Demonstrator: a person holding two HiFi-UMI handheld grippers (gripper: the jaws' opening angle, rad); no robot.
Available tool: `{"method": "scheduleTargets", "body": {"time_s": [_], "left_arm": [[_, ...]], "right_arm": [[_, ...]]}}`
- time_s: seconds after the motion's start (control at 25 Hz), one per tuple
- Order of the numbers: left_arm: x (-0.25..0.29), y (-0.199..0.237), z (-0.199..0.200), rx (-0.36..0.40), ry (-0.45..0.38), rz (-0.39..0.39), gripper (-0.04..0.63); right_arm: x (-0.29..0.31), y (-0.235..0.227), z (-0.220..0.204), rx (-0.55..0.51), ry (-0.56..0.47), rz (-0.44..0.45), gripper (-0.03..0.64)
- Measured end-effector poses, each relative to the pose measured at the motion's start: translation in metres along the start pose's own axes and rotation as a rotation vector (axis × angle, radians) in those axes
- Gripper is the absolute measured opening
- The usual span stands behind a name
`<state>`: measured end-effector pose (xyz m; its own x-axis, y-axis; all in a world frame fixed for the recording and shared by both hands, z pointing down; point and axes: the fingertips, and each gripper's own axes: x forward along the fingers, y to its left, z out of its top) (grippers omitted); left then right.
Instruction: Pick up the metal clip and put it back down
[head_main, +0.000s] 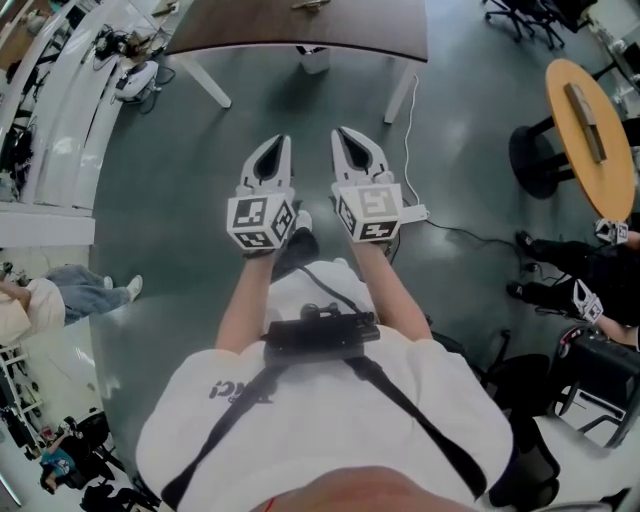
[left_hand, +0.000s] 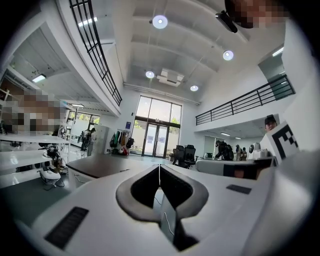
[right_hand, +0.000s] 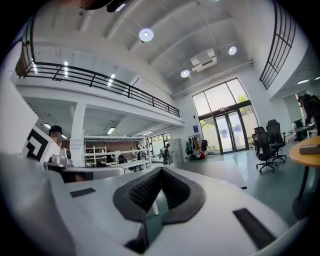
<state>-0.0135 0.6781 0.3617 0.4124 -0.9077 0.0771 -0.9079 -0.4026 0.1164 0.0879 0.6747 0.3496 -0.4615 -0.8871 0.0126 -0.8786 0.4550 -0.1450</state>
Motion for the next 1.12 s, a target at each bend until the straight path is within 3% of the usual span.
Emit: {"method": "scheduleTargets", "body": {"time_s": [0.24,0.6,0.84,1.12], "left_arm": [[0.044,0.027,0.0,-0.029,-0.018,-0.04,0.014],[0.127,0.096,0.048,-0.027,-0.104,-0.086,0.014],[0.16,0.146,0.05,-0.069,-0.081,-0.099,0.014],[0.198,0.166,0.027,-0.098,-0.037,-0.125,0.014]], "right_arm": [[0.04,-0.019,0.0,-0.026,0.001,-0.056,0.005],[0.143,-0.03,0.024,-0.063,-0.021,-0.11,0.005],[0.205,-0.018,0.025,-0.087,0.011,-0.118,0.005],[0.238,-0.026,0.002,-0.071,0.046,-0.127,0.005]]}}
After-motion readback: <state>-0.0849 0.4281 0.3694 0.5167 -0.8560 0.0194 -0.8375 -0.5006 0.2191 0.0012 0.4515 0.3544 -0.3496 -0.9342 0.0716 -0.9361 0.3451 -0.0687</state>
